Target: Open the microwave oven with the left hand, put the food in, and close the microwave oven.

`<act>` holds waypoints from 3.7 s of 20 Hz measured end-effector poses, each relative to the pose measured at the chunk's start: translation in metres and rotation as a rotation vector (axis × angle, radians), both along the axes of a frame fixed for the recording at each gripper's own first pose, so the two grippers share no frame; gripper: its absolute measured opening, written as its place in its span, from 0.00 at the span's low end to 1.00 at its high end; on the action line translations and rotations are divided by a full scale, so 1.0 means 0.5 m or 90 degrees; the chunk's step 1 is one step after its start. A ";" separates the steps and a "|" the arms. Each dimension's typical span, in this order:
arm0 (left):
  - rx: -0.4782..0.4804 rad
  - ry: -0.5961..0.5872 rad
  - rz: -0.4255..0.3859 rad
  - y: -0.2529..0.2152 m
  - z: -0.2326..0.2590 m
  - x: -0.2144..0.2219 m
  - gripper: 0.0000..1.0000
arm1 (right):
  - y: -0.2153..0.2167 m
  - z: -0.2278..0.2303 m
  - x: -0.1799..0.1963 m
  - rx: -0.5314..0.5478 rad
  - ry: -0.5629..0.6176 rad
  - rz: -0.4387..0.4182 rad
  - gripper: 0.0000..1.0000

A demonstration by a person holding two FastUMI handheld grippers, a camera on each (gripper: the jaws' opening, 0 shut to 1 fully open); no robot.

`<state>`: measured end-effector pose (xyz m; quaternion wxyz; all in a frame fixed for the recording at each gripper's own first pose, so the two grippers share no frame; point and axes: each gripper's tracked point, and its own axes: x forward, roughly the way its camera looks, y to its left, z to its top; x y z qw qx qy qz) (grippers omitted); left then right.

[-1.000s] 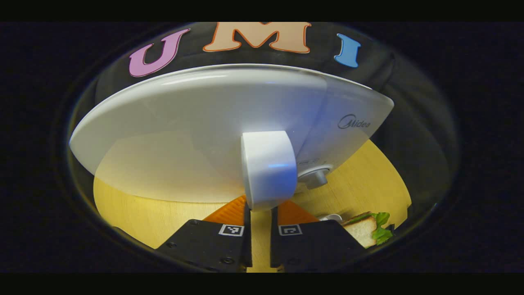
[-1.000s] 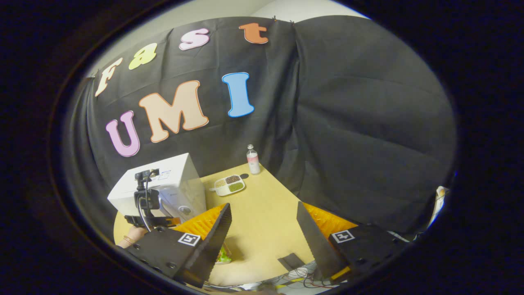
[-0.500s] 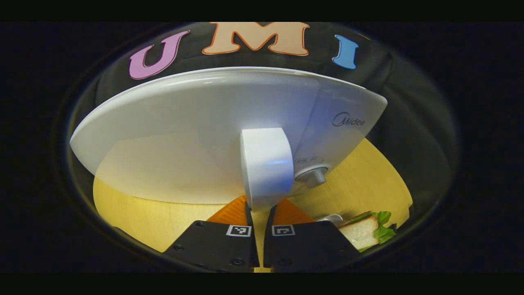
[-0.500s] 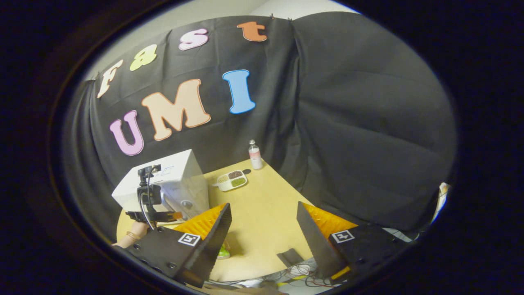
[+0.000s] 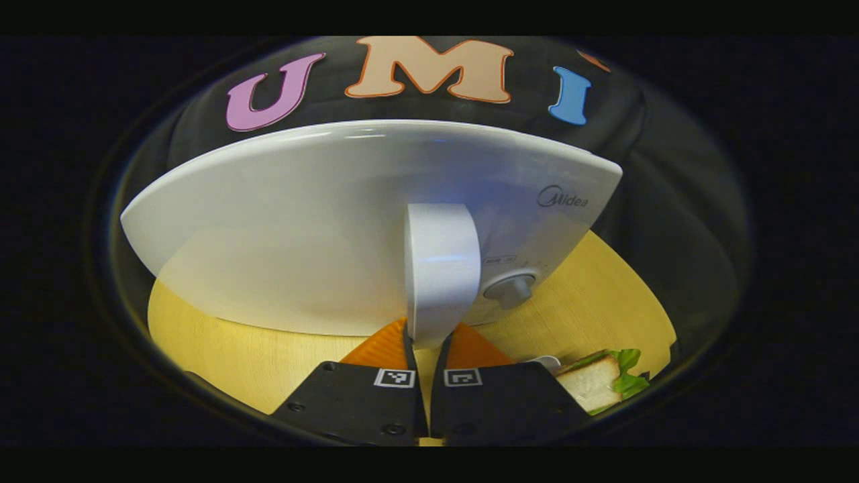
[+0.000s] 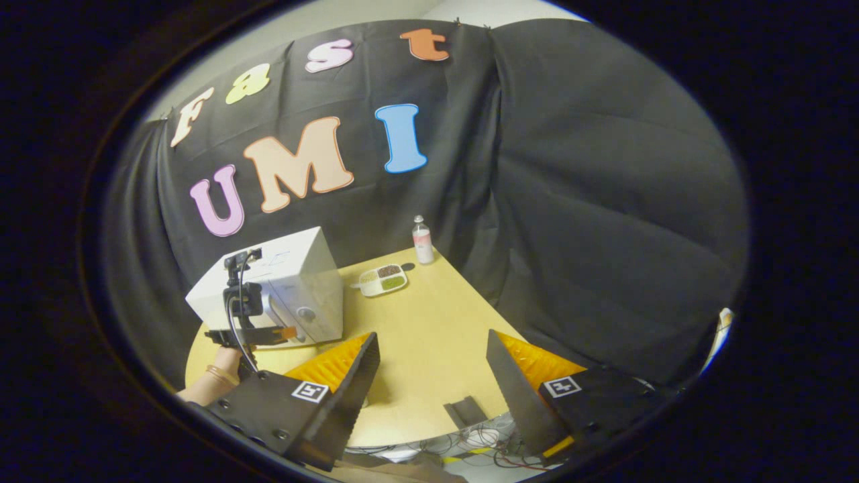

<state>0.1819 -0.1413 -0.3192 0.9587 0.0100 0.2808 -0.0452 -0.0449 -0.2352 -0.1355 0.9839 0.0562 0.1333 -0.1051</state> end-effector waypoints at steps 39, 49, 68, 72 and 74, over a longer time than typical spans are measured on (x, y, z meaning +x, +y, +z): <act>-0.074 -0.018 0.047 0.294 -0.021 -0.469 1.00 | 0.495 -0.084 -0.030 -0.010 0.062 0.221 0.92; -0.047 -0.047 0.115 0.544 -0.003 -0.625 0.99 | 0.664 -0.081 -0.097 -0.004 0.053 0.268 1.00; 0.019 -0.123 0.407 1.000 0.086 -0.810 0.97 | 0.613 -0.145 -0.220 -0.027 0.109 0.164 0.99; 0.017 -0.164 0.422 0.944 0.165 -0.835 0.96 | 0.553 -0.179 -0.179 -0.017 0.161 0.146 1.00; 0.001 -0.185 0.428 0.907 0.197 -0.821 0.96 | 0.518 -0.197 -0.141 -0.014 0.191 0.145 0.93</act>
